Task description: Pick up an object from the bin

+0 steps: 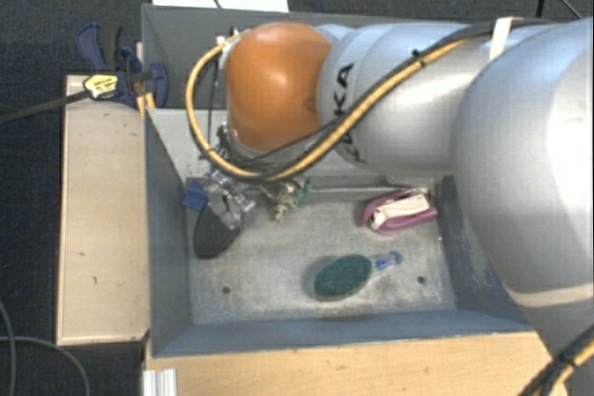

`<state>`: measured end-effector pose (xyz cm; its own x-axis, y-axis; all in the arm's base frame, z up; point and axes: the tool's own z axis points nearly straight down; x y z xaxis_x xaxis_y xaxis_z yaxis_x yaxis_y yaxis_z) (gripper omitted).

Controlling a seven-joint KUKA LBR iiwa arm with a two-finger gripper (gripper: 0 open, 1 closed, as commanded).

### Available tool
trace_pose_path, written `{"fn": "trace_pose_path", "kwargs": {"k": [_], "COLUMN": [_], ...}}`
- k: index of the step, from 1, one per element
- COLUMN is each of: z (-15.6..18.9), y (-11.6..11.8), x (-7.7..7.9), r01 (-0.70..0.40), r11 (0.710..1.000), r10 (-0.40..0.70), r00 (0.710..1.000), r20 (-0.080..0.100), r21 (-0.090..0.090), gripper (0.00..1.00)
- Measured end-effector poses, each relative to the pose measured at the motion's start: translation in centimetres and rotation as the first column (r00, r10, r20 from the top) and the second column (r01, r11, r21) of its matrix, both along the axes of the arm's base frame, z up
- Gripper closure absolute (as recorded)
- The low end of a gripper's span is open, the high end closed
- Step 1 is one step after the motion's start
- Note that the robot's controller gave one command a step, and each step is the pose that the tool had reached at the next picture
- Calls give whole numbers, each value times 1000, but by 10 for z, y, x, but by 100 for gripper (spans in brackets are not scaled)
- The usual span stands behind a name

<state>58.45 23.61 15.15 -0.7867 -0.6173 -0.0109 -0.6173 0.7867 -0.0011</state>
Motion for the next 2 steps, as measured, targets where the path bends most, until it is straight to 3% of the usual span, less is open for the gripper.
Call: {"fn": "trace_pose_path", "kwargs": {"k": [1,2], "z": [-3,-82], "y": [-1,5], "x": [-1,2], "r01": [1,-319], "r11": [1000,948], "r10": [-1,319], "r00": [1000,948], "r20": [-5,-9], "r21": [-2,-5], "gripper": [0,0]}}
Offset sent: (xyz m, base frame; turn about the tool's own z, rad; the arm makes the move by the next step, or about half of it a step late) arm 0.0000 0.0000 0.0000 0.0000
